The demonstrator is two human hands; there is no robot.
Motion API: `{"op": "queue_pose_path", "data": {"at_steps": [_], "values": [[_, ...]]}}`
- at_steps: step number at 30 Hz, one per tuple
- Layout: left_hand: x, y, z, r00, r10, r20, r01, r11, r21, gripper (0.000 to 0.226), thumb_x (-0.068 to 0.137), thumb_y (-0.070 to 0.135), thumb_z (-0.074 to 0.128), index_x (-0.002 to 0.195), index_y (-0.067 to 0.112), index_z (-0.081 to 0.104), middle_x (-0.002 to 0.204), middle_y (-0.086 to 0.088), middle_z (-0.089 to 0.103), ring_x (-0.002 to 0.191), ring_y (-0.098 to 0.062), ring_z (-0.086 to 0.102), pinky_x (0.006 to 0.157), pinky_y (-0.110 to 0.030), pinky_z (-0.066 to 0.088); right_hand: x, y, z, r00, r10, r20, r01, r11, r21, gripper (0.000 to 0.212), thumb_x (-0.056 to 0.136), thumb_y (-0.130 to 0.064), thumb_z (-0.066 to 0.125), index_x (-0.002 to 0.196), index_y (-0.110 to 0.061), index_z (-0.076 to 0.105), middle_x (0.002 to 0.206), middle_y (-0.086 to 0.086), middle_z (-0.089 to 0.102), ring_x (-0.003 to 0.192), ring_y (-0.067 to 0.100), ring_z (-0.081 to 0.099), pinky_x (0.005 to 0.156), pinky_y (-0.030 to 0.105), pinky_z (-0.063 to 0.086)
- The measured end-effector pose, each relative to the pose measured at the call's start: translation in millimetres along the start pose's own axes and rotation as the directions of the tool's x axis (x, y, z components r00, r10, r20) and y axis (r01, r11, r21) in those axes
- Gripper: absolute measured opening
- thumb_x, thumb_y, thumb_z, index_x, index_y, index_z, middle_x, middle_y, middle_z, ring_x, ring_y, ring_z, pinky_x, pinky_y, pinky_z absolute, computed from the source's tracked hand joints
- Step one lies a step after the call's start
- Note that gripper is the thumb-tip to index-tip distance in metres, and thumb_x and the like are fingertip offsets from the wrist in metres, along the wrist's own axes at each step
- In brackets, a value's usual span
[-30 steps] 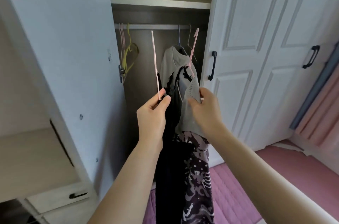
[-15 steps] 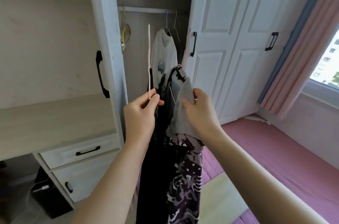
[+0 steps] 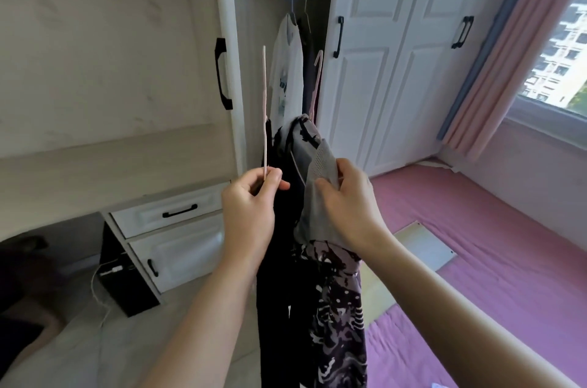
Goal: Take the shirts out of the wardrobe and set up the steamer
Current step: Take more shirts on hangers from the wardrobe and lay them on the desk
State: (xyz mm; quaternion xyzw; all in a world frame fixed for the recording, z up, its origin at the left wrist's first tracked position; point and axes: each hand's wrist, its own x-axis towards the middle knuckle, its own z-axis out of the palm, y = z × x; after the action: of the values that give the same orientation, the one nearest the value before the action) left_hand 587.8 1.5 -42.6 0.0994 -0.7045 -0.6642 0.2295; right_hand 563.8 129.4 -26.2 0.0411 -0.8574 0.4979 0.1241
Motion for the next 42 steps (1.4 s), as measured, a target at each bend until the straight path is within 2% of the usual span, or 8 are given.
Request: {"op": "queue_pose_path", "data": {"at_steps": [3,8,17,23,27,31,35,42], "values": [[-30.4,-0.8,-31.9,1.0,0.013,0.014,-0.013,1.0,0.002,0.027,0.093,0.029,0.06,0.072,0.014,0.068,0.062,-0.009,0.058,0.055,-0.015,0.042,0.049,-0.02,0.034,-36.8,-9.3,7.4,1.0,0.013,-0.017,-0.012,1.0,0.019,0.003,0.091,-0.011,0.054,0.093,-0.009,0.056,0.092,0.006,0.06,0.085,0.022,0.056,0.058,0.022,0.039],[-76.6,-1.5,-87.6,1.0,0.029,0.01,-0.029,0.999,-0.014,0.031,0.097,0.027,0.053,0.072,0.012,0.063,0.07,0.002,0.066,0.07,-0.003,0.062,0.066,-0.006,0.044,-104.8,-28.7,24.3,1.0,0.014,-0.027,-0.013,0.999,0.039,0.003,0.09,-0.01,0.056,0.093,-0.009,0.056,0.092,0.005,0.061,0.086,0.021,0.057,0.062,0.023,0.042],[-140.9,-0.2,-158.5,0.998,0.059,0.009,-0.06,0.998,0.012,0.024,0.1,0.026,0.045,0.086,0.018,0.063,0.057,0.013,0.052,0.067,-0.016,0.055,0.06,-0.014,0.043,-190.4,-59.3,41.8,0.999,-0.024,0.026,0.022,0.997,0.071,0.006,0.088,-0.01,0.059,0.094,-0.009,0.059,0.091,0.005,0.063,0.085,0.02,0.058,0.068,0.03,0.045],[-165.3,5.4,-181.0,1.0,0.013,-0.001,-0.013,0.995,-0.097,0.026,0.101,0.013,0.039,0.119,0.022,0.055,0.053,0.004,0.044,0.063,-0.014,0.056,0.068,-0.013,0.048,-214.7,-65.5,53.1,0.991,-0.059,0.118,0.049,0.995,0.086,0.003,0.089,-0.012,0.06,0.089,-0.013,0.058,0.081,-0.001,0.059,0.074,0.015,0.054,0.061,0.025,0.038],[-168.6,8.9,-190.4,0.999,-0.007,-0.046,-0.001,0.984,-0.177,0.022,0.098,0.009,0.039,0.112,0.019,0.054,0.052,-0.002,0.055,0.066,-0.021,0.061,0.087,-0.031,0.049,-222.6,-72.6,55.3,0.972,-0.115,0.203,0.096,0.99,0.101,0.003,0.089,-0.013,0.061,0.092,-0.013,0.059,0.084,0.002,0.061,0.077,0.017,0.057,0.061,0.024,0.042],[-172.1,13.8,-194.8,0.987,-0.096,-0.127,0.061,0.966,-0.25,0.015,0.1,0.019,0.044,0.093,0.012,0.055,0.065,-0.004,0.067,0.066,-0.019,0.064,0.074,-0.034,0.049,-230.7,-77.0,55.0,0.933,-0.216,0.287,0.195,0.976,0.1,0.006,0.09,-0.014,0.061,0.084,-0.013,0.057,0.081,0.001,0.059,0.074,0.014,0.055,0.06,0.021,0.039],[-174.6,19.3,-204.6,0.967,-0.221,-0.129,0.17,0.933,-0.318,0.031,0.101,0.033,0.042,0.08,0.013,0.054,0.057,-0.006,0.054,0.056,-0.018,0.05,0.061,-0.032,0.041,-240.7,-82.7,55.4,0.877,-0.294,0.381,0.265,0.956,0.128,0.006,0.091,-0.018,0.06,0.087,-0.015,0.058,0.081,-0.003,0.058,0.076,0.012,0.053,0.061,0.021,0.04],[-205.1,25.9,-225.6,0.945,-0.217,-0.244,0.148,0.95,-0.274,0.027,0.099,0.022,0.047,0.103,0.004,0.068,0.088,-0.014,0.063,0.076,-0.019,0.06,0.067,-0.029,0.05,-261.0,-91.8,56.7,0.735,-0.436,0.52,0.355,0.9,0.253,0.005,0.092,-0.019,0.06,0.088,-0.019,0.057,0.083,-0.007,0.057,0.074,0.005,0.052,0.063,0.009,0.041]]}}
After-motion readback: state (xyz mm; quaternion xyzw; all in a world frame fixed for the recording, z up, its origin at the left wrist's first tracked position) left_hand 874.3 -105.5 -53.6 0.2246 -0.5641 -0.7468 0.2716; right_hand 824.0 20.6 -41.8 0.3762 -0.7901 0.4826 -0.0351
